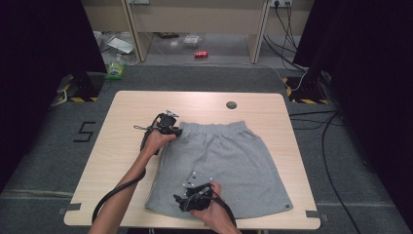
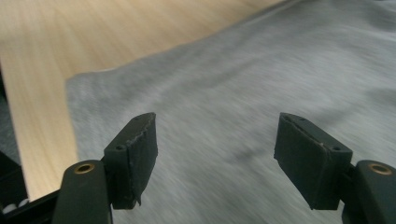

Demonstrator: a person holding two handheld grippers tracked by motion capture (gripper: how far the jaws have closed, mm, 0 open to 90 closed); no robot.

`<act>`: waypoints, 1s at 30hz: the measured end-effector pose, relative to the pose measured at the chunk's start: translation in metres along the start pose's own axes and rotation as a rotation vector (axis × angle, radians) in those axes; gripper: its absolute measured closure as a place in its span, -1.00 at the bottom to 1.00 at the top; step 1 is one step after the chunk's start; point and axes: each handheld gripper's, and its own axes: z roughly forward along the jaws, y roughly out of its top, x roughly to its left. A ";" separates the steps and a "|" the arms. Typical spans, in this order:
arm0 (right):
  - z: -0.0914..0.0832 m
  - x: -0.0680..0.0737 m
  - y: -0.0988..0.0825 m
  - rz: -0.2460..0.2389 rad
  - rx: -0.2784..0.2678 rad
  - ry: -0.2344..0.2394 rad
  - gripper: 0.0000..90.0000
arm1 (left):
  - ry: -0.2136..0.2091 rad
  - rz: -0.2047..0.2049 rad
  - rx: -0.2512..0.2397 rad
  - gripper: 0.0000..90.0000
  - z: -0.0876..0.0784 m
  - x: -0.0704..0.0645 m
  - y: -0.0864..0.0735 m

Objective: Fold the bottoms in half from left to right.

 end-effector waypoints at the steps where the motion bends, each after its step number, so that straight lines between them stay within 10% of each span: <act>1: 0.004 0.003 0.002 -0.006 0.001 0.009 -0.32 | 0.000 0.000 0.000 0.69 0.000 0.000 0.000; 30: 0.049 0.047 0.028 -0.080 0.030 0.075 -0.29 | 0.003 -0.001 0.012 0.69 0.000 -0.001 0.002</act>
